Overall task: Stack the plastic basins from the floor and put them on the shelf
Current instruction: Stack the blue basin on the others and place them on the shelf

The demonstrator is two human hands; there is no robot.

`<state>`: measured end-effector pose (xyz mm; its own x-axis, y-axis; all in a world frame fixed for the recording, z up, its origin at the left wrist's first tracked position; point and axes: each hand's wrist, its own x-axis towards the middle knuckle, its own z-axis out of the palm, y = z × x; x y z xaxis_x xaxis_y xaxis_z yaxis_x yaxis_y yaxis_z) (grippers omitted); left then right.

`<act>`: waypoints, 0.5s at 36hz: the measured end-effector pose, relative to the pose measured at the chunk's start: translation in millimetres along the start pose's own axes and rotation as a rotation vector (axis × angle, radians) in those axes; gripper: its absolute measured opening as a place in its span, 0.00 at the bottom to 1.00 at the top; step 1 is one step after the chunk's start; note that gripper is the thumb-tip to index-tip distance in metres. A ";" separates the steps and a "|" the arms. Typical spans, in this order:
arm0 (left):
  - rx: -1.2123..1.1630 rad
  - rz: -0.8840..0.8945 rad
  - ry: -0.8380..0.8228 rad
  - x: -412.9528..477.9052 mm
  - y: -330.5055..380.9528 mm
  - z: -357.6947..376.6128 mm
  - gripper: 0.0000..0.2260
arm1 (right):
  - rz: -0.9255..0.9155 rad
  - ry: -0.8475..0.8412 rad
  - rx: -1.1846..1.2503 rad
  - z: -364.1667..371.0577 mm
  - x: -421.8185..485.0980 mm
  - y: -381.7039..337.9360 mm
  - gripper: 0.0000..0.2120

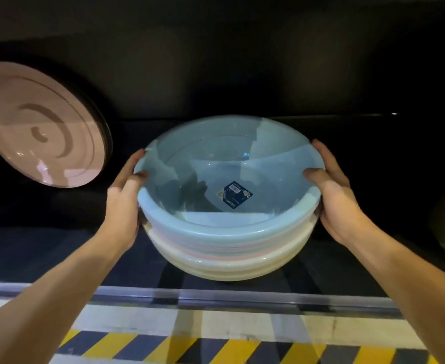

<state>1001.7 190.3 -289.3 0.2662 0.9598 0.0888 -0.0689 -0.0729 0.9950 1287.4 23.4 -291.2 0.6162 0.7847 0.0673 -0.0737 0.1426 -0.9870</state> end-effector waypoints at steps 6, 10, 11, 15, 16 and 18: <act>-0.015 -0.005 -0.029 -0.2 -2.6 -3.1 0.22 | 0.013 -0.026 -0.020 0.9 -3.5 0.3 0.28; 0.019 -0.037 -0.068 -2.2 0.9 -4.6 0.21 | 0.026 0.004 -0.019 1.2 -6.0 1.1 0.27; 0.027 -0.054 -0.070 -2.6 3.0 -5.2 0.21 | 0.031 0.005 -0.020 1.3 -6.3 0.6 0.27; 0.059 -0.105 -0.108 -2.1 11.4 -5.9 0.19 | 0.050 -0.001 -0.042 1.0 -6.1 -1.3 0.27; 0.070 -0.118 -0.112 -2.2 13.7 -6.3 0.19 | 0.053 -0.005 -0.046 0.7 -6.4 -1.6 0.28; 0.094 -0.136 -0.109 -2.5 16.9 -7.8 0.19 | 0.061 -0.009 -0.057 0.4 -6.9 -1.8 0.28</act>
<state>992.4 188.8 -273.1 0.3694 0.9281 -0.0474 0.0632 0.0258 0.9977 1283.0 18.0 -289.8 0.6051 0.7961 0.0074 -0.0659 0.0594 -0.9961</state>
